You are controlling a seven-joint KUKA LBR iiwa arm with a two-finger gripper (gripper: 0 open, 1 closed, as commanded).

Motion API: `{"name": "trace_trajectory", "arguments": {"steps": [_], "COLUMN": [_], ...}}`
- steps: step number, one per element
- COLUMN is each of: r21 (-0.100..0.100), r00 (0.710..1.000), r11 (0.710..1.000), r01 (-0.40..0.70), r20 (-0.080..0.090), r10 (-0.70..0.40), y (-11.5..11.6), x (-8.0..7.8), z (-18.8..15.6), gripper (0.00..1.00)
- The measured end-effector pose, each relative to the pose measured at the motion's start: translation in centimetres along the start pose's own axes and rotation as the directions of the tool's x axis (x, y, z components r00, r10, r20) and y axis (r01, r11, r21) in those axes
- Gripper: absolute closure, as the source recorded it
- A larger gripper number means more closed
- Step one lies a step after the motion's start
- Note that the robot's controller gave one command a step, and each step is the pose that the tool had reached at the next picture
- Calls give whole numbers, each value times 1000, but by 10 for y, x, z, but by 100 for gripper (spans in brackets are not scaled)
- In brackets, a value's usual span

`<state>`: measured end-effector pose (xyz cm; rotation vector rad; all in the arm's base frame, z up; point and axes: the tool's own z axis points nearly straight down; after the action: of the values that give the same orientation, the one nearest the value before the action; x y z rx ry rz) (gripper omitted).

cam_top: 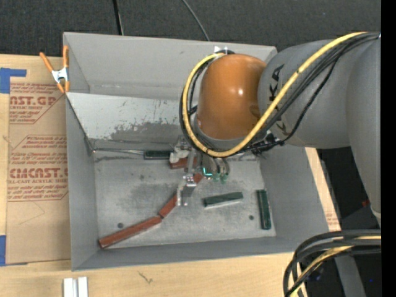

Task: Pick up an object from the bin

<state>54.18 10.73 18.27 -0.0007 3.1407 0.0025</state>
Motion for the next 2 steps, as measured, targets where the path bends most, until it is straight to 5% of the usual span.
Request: {"name": "trace_trajectory", "arguments": {"steps": [1, 2], "r21": [1, 3], "r00": [998, 902], "r11": [998, 903], "r01": [61, 430], "r20": [6, 26], "r10": [-61, -430], "y": [7, 23], "x": [2, 9], "z": [47, 104], "gripper": [0, 100]}}
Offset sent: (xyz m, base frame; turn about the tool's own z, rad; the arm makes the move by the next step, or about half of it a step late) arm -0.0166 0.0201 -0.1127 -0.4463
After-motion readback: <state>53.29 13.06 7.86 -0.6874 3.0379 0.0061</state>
